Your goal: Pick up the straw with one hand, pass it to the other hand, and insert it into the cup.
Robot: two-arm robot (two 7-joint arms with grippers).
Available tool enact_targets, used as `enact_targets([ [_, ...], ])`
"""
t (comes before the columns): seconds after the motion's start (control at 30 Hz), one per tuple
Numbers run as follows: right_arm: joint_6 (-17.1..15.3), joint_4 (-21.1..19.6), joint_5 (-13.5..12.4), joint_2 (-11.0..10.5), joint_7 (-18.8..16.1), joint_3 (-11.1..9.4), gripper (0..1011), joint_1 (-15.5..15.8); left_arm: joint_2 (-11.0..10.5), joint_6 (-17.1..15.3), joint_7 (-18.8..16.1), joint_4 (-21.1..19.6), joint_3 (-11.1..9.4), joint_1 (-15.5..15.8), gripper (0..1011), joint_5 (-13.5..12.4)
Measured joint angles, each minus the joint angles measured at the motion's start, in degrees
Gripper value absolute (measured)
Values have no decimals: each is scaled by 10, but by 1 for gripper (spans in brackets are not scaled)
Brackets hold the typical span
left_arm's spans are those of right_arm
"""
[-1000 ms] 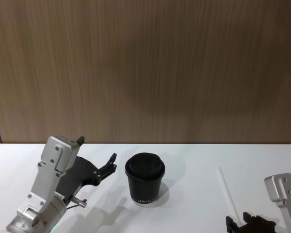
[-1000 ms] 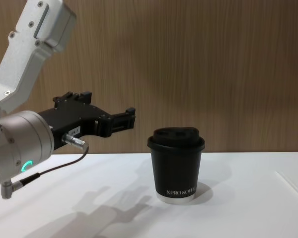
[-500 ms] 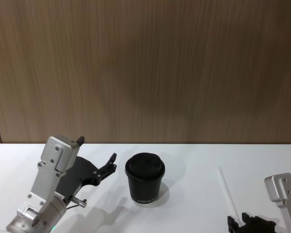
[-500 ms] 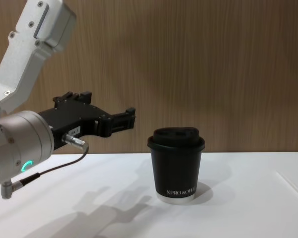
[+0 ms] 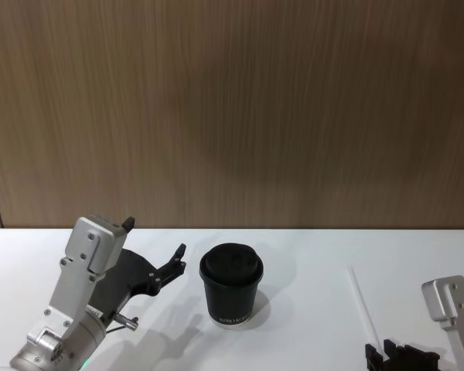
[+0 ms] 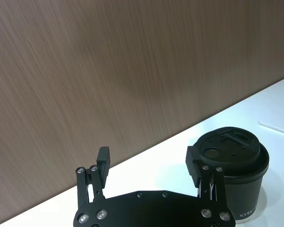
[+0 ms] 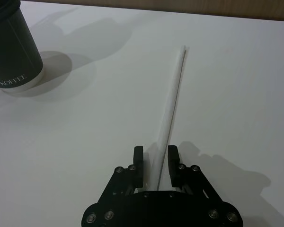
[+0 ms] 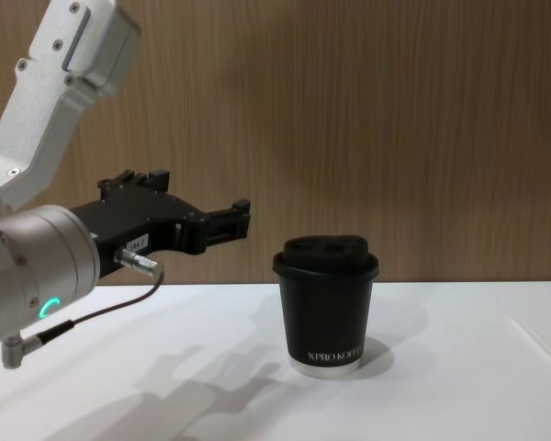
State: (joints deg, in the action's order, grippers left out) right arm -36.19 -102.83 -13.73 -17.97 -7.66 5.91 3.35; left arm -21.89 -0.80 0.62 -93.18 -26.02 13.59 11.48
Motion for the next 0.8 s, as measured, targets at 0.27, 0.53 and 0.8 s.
enact_targets([
  [0.27, 0, 0, 0, 0, 0, 0, 265, 0, 0, 0, 0, 0, 0, 0, 1003, 0],
  [0.53, 0, 0, 0, 0, 0, 0, 212, 0, 0, 0, 0, 0, 0, 0, 1002, 0],
  [0.8, 0, 0, 0, 0, 0, 0, 134, 0, 0, 0, 0, 0, 0, 0, 1003, 0],
])
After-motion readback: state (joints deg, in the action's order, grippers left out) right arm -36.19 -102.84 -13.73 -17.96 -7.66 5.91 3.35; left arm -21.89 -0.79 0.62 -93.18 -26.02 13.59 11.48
